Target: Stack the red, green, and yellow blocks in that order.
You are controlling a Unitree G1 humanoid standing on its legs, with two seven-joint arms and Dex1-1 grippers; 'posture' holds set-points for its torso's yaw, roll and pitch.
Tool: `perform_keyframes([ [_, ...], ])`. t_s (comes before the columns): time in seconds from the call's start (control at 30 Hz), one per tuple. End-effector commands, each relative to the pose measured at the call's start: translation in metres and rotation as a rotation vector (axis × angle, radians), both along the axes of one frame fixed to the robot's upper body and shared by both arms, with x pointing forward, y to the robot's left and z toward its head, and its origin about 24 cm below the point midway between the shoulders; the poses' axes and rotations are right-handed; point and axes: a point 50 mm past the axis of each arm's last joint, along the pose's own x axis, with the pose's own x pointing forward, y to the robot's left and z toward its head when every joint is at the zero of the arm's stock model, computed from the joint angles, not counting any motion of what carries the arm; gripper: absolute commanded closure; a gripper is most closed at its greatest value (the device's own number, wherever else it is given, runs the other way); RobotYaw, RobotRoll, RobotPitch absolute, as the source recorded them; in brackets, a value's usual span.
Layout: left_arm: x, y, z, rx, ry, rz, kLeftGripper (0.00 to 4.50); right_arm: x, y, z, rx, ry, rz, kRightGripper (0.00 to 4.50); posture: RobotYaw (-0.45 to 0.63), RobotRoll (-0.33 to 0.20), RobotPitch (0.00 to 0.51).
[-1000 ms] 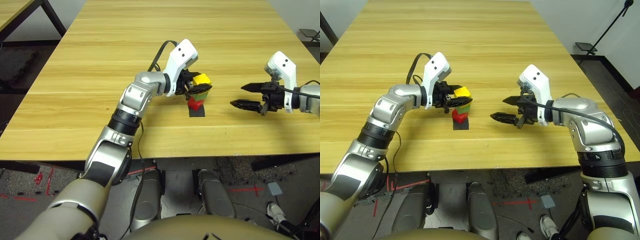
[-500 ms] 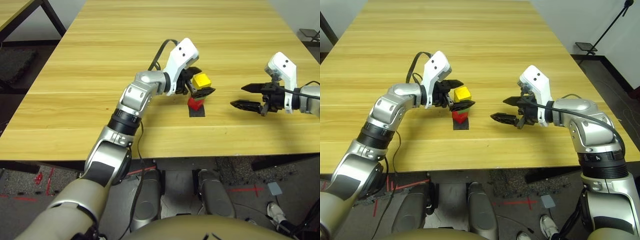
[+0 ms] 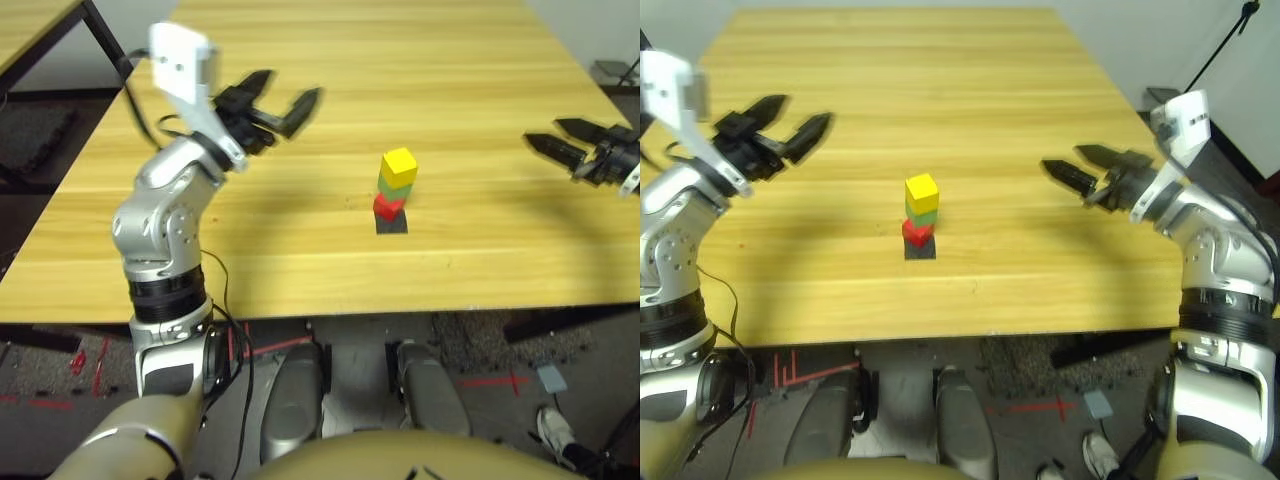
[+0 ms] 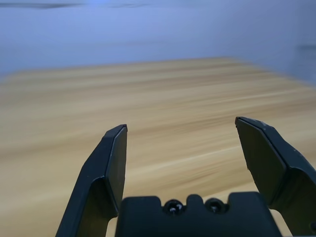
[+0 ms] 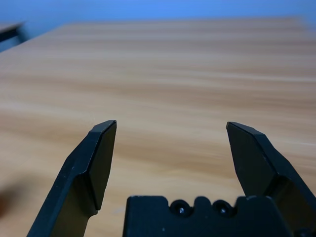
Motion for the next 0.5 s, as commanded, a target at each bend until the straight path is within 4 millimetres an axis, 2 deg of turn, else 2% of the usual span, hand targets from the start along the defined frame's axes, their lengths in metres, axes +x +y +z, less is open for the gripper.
perform_keyframes([
  [0.03,-0.006,0.01,-0.026,0.025,-0.011,0.104,0.03,-0.007,-0.025,-0.02,-0.003,-0.01,-0.187,0.0,0.16,-0.105,0.104],
  [0.2,-0.008,0.016,-0.04,0.031,-0.029,0.19,0.03,-0.019,-0.044,-0.035,0.013,0.026,-0.348,0.0,0.15,-0.107,0.112],
  [0.5,-0.015,0.022,-0.056,0.033,-0.021,0.277,0.03,-0.024,-0.048,-0.051,0.027,0.078,-0.408,0.0,0.18,-0.123,0.121],
])
